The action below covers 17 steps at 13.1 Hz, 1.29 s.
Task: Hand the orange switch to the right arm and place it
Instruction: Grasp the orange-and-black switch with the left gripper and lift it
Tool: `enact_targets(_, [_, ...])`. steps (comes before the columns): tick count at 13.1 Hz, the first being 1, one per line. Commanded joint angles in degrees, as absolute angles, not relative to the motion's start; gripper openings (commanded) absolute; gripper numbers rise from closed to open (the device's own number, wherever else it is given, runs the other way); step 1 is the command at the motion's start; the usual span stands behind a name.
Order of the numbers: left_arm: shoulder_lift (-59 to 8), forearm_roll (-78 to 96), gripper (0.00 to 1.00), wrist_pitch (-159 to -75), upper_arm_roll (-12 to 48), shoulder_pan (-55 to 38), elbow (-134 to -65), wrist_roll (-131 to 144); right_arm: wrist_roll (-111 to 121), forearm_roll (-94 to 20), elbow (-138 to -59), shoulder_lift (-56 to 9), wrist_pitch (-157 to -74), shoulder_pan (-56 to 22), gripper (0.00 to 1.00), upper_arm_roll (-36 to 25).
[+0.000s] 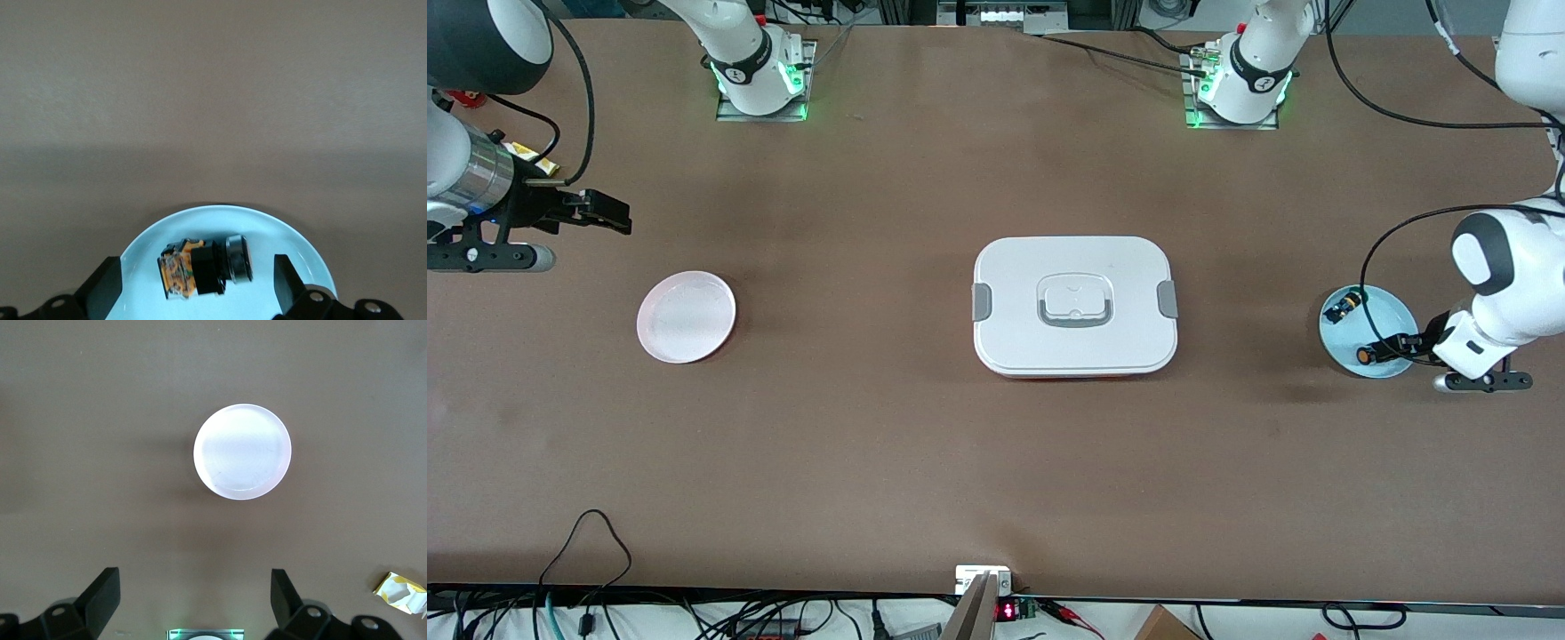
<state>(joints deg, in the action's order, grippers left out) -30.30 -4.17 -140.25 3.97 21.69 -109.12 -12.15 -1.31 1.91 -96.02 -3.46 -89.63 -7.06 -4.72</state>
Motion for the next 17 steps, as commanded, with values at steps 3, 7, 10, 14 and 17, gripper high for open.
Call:
enact_targets(3, [-31.7, -4.1, 1.00, -142.5, 5.0, 23.7, -111.3, -12.4, -1.5, 1.0, -94.8, -4.1, -88.7, -7.2, 1.00, -4.8])
enact_targets(7, [-32.5, -2.1, 1.00, -142.2, 5.0, 23.6, -111.4, -11.2, -1.6, 1.1, -94.8, -4.1, -88.7, -7.6, 1.00, -4.8])
enact_targets(10, [-32.9, -1.8, 0.99, -142.3, 5.0, 23.6, -111.4, -10.4, -1.7, 1.1, -94.7, -4.0, -88.7, -7.6, 1.00, -4.8])
enact_targets(14, [-33.3, 0.9, 0.60, -141.6, 5.0, 23.6, -111.3, -9.0, -1.1, 0.9, -94.8, -4.5, -88.6, -8.1, 1.00, -4.7])
enact_targets(17, [-33.0, 0.9, 0.46, -139.2, 5.1, 23.5, -110.7, -8.9, -1.5, 1.1, -94.8, -4.5, -88.5, -9.8, 1.00, -4.7])
